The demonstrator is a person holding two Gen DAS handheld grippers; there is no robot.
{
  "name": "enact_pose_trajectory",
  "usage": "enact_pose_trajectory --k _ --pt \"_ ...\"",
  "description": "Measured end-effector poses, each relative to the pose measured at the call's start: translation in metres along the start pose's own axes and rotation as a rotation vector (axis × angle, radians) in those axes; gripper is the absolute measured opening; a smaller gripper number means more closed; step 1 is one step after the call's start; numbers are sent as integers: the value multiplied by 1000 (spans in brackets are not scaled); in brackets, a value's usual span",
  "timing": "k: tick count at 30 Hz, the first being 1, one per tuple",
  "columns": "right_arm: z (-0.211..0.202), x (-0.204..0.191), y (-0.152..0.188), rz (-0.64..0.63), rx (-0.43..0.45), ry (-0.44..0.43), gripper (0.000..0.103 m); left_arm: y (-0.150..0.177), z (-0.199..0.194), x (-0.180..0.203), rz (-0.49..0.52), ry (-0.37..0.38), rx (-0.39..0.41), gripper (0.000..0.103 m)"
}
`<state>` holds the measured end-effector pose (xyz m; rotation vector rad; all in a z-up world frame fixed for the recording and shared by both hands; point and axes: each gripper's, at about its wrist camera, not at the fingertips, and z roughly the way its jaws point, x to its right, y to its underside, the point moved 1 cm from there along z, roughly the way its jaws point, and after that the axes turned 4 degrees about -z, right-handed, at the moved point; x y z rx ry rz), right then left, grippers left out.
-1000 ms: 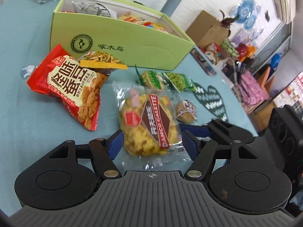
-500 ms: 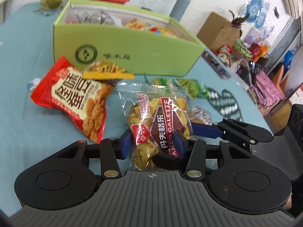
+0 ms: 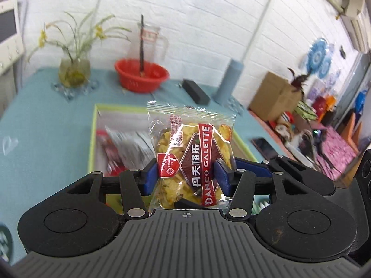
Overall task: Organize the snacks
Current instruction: 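Lower the waffle bag into the green box and open the left tool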
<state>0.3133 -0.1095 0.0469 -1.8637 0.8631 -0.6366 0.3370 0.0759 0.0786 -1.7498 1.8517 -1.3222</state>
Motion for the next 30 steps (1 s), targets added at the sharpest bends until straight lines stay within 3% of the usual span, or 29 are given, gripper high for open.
enact_pose_trajectory --k 4,7,10,12,13,16,19,23,27,30 --pt "66 12 -34 4 -67 -43 88 -42 36 -31 -18 -78 -16 37" --pt "111 20 -37 29 -170 -89 87 -47 68 -63 -62 -105 -93 38" --pt "135 23 -20 42 -234 -119 87 -37 87 -87 -112 -66 -128 41" --pt "136 29 -15 78 -217 -126 90 -35 86 -87 -99 -43 -110 43" --pt "134 31 -14 96 -211 -134 92 -34 85 -85 -94 -39 -103 50" --pt "112 33 -14 95 -165 -122 95 -34 73 -74 -73 -43 -53 70" --pt "68 35 -14 78 -73 -62 94 -34 45 -60 -44 -68 33 75" --pt "8 37 9 117 -15 -65 94 -19 4 -45 -44 -48 87 81" --pt "-41 28 52 184 -29 -96 94 24 -25 -24 -19 -6 70 82" --pt "-69 14 87 239 -67 -105 94 68 -37 -9 -5 46 -5 81"
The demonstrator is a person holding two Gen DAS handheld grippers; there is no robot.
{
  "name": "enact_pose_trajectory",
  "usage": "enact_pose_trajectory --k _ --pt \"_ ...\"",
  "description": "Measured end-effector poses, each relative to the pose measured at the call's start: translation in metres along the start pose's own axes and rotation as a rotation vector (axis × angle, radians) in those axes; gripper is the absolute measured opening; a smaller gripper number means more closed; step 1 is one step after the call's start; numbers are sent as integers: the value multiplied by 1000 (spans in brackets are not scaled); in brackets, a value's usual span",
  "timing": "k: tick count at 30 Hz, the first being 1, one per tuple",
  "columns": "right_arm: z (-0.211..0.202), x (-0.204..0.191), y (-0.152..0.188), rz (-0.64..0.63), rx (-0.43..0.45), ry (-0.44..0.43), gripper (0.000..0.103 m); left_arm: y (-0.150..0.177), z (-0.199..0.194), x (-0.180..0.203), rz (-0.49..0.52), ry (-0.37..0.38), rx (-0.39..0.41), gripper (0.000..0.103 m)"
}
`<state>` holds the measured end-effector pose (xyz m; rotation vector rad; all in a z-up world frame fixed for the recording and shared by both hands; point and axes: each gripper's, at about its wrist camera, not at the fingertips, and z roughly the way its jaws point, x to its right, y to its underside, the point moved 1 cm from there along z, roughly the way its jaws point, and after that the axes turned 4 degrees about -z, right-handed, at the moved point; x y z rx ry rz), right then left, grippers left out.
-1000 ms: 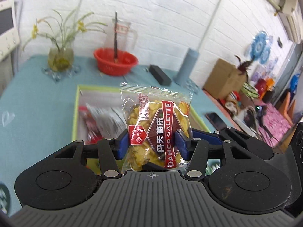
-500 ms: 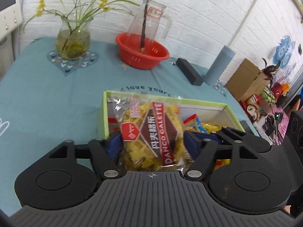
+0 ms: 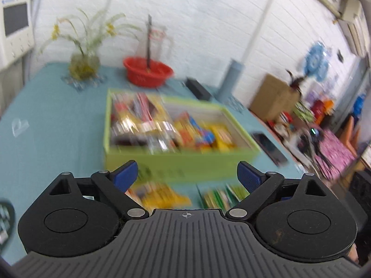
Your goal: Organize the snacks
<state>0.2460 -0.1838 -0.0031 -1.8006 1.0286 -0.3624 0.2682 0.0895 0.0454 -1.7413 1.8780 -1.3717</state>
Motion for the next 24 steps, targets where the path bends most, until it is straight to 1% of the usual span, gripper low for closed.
enact_pose_trajectory --k 2,3,6,8,10,11,12,14,15,16,18,20,21,22,24 --pt "-14 -4 23 25 -29 10 94 32 -8 9 21 6 -48 81" --pt "-21 -6 33 36 -40 26 94 50 -14 14 44 -5 -78 81" --pt "-40 -6 55 76 -59 72 94 93 -33 28 113 -62 -121 80" --pt "-49 -5 66 107 -62 84 94 115 -47 37 156 -69 -129 80" --pt "-54 -6 72 123 -62 88 94 134 -57 44 200 -55 -145 80" --pt "-55 -7 74 125 -62 87 94 141 -57 46 210 -62 -157 78" --pt "-55 -9 74 126 -60 83 94 146 -54 47 215 -70 -175 75" --pt "-56 -15 75 119 -57 71 94 153 -44 44 199 -78 -214 50" --pt "-56 -19 75 112 -58 63 94 156 -39 42 180 -73 -234 46" --pt "-56 -24 76 101 -59 55 94 157 -34 38 158 -61 -253 45" --pt "-57 -33 77 66 -61 36 94 160 -28 35 133 -64 -260 45" --pt "-60 -36 78 42 -59 41 94 159 -26 35 140 -79 -237 47" --pt "-60 -34 77 38 -59 58 94 158 -24 35 144 -92 -227 46" --pt "-59 -30 76 35 -63 85 94 157 -21 35 144 -104 -221 44" --pt "-55 -20 69 0 -67 187 94 155 -16 35 152 -129 -203 44"
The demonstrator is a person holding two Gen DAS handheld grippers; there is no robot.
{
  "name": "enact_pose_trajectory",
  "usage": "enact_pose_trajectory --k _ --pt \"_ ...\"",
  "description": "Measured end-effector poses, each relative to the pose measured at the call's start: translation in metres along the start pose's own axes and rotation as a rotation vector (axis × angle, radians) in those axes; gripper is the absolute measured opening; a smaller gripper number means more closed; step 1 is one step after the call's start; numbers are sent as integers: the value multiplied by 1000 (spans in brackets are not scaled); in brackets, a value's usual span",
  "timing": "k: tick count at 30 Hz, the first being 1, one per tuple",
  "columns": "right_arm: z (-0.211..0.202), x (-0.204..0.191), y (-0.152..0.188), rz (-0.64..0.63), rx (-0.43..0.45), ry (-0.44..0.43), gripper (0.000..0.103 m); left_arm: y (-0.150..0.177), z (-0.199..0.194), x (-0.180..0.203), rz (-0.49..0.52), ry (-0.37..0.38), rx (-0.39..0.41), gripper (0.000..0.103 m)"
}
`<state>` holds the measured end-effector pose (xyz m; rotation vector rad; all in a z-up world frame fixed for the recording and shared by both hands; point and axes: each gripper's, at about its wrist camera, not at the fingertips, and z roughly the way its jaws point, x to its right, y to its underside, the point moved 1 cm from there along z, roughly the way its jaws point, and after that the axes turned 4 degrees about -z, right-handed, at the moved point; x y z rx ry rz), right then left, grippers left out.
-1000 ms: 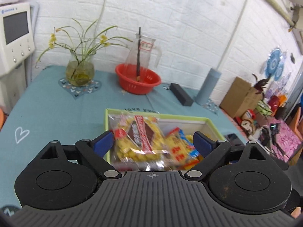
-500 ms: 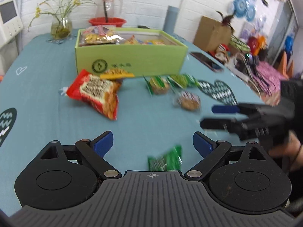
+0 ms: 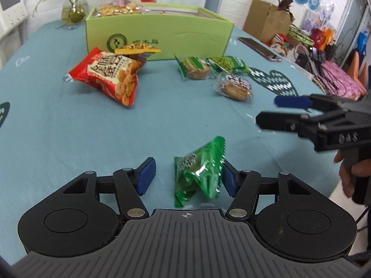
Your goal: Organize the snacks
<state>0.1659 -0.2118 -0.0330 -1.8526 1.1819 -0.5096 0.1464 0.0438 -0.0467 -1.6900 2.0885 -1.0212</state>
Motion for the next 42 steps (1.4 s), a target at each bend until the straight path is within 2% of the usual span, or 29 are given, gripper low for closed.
enact_pose_trajectory --k 2,4,9,11,15,20,22,24,28,32,33,34,37,40,42 --pt "8 10 -9 -60 7 55 94 -7 7 -2 -1 -22 18 40" --pt "23 22 -18 -90 -6 71 94 -19 18 -5 -9 -48 30 39" --pt "65 30 -29 -173 -109 -3 94 -45 43 -8 -3 -123 49 40" --pt "77 31 -28 -174 -138 -14 94 -46 46 -8 -2 -118 53 50" --pt "83 27 -22 -212 -123 -11 94 -41 44 -8 -2 -123 60 54" --pt "83 28 -22 -233 -110 -25 94 -31 27 -13 -57 -107 65 61" --pt "84 29 -24 -248 -125 -42 94 -27 21 -14 -72 -103 61 61" --pt "86 29 -32 -265 -181 -47 93 -25 18 -14 -77 -107 53 59" --pt "79 16 -39 -405 -161 -2 92 -21 12 -10 -70 -94 54 57" --pt "85 19 -36 -383 -192 -43 90 -15 12 -8 -69 -90 43 56" --pt "86 22 -35 -360 -193 -52 88 -14 13 -7 -68 -95 40 54" --pt "85 25 -35 -333 -192 -66 79 -12 12 -7 -64 -104 47 53" --pt "74 26 -31 -291 -171 -83 39 -9 10 -5 -44 -128 64 23" --pt "63 26 -24 -263 -161 -77 38 -11 8 -9 -69 -107 59 21" --pt "55 28 -21 -227 -148 -80 37 -17 5 -12 -94 -64 49 21"
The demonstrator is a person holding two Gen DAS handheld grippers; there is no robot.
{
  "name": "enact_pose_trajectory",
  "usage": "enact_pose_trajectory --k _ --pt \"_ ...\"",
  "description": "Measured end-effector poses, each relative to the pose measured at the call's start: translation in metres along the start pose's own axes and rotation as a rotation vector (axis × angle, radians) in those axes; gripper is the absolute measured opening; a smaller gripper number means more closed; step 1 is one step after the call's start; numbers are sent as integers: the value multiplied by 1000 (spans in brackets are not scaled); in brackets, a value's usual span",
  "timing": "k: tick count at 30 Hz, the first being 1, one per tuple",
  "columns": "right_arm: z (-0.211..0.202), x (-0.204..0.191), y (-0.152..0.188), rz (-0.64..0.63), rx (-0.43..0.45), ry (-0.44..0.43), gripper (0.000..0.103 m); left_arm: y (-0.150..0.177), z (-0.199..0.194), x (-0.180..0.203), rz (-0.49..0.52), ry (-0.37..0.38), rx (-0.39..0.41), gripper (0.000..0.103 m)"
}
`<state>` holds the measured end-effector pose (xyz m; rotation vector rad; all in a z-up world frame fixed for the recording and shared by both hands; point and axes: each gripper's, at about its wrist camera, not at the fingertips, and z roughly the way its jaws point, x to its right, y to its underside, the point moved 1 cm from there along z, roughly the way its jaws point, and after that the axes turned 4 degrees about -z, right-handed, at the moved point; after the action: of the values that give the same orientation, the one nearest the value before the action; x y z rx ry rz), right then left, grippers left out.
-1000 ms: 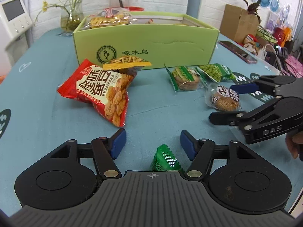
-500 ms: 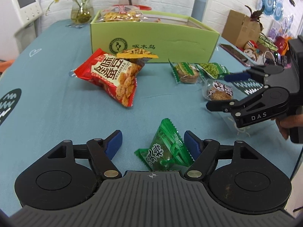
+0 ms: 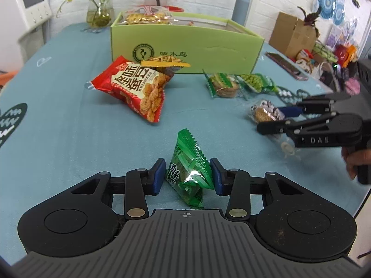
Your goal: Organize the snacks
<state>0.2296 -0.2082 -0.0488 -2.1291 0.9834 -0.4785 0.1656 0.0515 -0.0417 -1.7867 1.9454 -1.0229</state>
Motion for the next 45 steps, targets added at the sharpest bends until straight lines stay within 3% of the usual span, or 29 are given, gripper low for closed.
enact_pose_trajectory --k 2,6,9,14,17,21,22,24,28,31,34,37,41,44,45 --pt "-9 1 1 34 30 -12 37 -10 -5 0 -15 56 3 21" --pt "-32 6 -15 67 133 -17 37 -46 -11 4 -8 100 51 21" --pt "-41 16 -44 60 218 -4 38 -89 -7 6 -12 137 90 21" --pt "-27 42 -103 38 316 68 38 -170 20 10 -10 133 150 22" --pt "3 64 -135 34 304 113 39 -210 51 12 -13 146 136 22" --pt "57 91 -155 47 209 162 39 -240 109 5 -48 98 59 22" --pt "62 95 -156 61 200 165 40 -242 118 2 -60 79 40 22" --pt "52 94 -152 62 252 137 47 -239 120 -1 -43 113 55 22" --pt "3 74 -130 43 398 153 103 -225 101 -2 -27 129 97 22" --pt "-21 61 -105 13 400 154 102 -207 69 2 -9 188 134 23" --pt "-10 58 -76 25 279 141 102 -185 41 8 11 233 142 23" --pt "19 66 -58 66 154 155 102 -161 34 14 1 260 98 24" --pt "47 76 -55 130 109 107 102 -130 47 19 -18 246 34 23" --pt "58 73 -54 127 90 144 81 -114 57 13 -64 251 -7 22" --pt "57 70 -51 98 91 189 67 -111 58 11 -78 254 -14 22"
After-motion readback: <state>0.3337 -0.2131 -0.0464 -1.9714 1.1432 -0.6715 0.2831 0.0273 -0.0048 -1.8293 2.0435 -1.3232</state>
